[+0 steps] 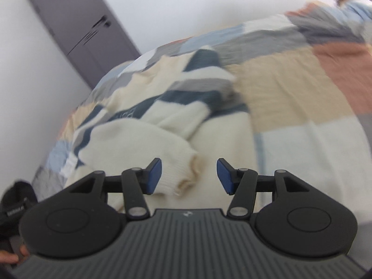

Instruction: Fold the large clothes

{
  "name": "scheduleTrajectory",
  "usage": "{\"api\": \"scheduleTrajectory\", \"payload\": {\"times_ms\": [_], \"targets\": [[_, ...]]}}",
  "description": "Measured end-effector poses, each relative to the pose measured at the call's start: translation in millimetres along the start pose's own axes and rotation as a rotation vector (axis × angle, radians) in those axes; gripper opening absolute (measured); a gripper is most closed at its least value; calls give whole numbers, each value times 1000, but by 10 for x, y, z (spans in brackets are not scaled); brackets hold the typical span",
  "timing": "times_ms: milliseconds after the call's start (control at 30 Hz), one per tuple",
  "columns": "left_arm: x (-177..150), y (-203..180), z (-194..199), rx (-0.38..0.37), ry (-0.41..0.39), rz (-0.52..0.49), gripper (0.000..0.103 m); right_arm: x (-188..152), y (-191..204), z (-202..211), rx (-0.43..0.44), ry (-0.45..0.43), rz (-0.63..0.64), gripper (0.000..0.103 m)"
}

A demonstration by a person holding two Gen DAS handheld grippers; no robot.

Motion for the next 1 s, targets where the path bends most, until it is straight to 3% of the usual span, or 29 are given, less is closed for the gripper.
{"api": "scheduleTrajectory", "payload": {"times_ms": [67,133,233,333,500,633,767,900,1000], "targets": [[-10,81,36,21,-4,37,66,1,-165,40,-40,4,-47,58],[-19,185,46,41,-9,88,66,-27,-357,30,-84,23,-115,71],[-8,339,27,45,-7,178,66,-55,-579,-68,-86,83,-235,73],[-10,495,17,68,-12,242,66,-115,-657,-174,-93,131,-289,82],[-10,706,-21,92,-18,320,67,-285,-744,-336,-100,235,-371,81],[-53,845,-131,112,1,372,67,-427,-714,-455,-34,317,-445,82],[-118,891,-261,102,38,394,67,-492,-582,-492,11,347,-416,82],[-132,855,-357,98,50,356,68,-540,-511,-484,51,358,-427,82],[-127,812,-439,101,62,311,70,-527,-417,-466,137,363,-431,82]]}}
Point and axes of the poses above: each gripper's, at about its wrist camera, not at the fingertips, and z roughly against the way its jaws point, y to its left, x to its top, the point moved 7 cm from there along -z, roughly the way its jaws point, and after that the axes turned 10 degrees about -x, right-handed, at the moved point
